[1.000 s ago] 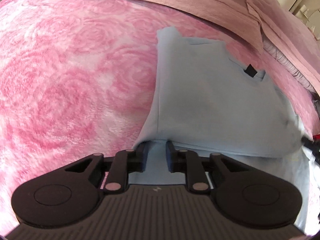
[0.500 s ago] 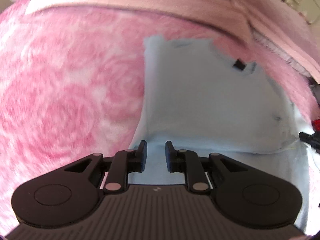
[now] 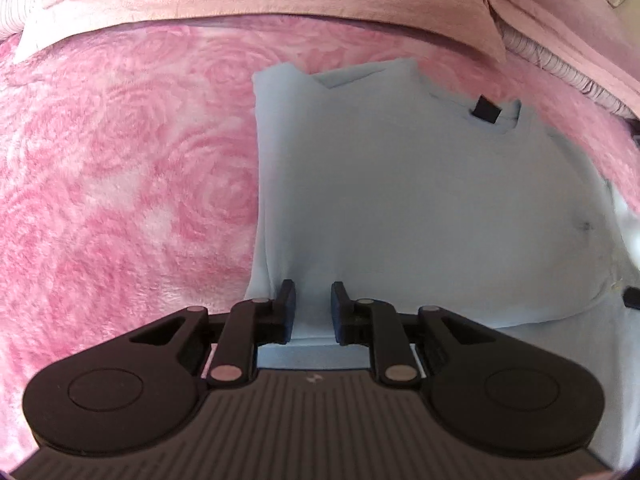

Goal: Fold clothes

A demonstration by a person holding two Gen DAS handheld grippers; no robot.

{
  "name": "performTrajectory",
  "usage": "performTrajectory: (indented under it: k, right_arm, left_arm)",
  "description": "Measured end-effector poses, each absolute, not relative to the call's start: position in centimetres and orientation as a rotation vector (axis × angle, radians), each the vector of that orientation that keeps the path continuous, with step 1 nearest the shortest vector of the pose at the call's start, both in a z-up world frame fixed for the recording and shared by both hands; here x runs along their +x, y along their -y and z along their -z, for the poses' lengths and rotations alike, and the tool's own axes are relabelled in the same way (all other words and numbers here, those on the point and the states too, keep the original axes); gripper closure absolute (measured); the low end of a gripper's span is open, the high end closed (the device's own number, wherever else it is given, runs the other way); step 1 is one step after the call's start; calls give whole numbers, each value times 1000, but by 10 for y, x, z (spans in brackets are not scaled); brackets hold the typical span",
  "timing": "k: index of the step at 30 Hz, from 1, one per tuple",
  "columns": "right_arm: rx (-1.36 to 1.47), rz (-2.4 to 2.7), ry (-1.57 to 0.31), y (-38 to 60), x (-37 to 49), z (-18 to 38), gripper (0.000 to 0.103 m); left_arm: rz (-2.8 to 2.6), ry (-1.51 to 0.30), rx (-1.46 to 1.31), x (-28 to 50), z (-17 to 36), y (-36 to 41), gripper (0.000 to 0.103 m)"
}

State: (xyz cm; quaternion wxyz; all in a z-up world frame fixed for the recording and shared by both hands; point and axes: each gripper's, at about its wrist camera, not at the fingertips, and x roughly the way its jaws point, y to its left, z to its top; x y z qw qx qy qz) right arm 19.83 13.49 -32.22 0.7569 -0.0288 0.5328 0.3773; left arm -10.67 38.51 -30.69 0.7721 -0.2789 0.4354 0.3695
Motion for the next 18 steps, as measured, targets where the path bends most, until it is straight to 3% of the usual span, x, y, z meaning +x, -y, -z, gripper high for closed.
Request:
performTrajectory:
  k: [1,2,3,11,18]
  right_arm:
    - [2,-791,-1169,-115,206,319,81]
    - [67,-759,-1176,-95,213,315,63]
    - [131,-726,-1182,-75,220,312,51]
    - [633,-262,-1092,110,297,313,51]
    - [947,-124,-1016,172,333,347,51]
  left_arm:
    - [-798,-932,-622,-108,302,-383,88]
    - [-794,-921,-640,-110,297,-380,88]
    - [-786,-913,-658,-111,292,-377,88]
    - [-734,-896,-779,-103,276,-345,88]
    - [-732,-886,-845,-91,281,-335,88]
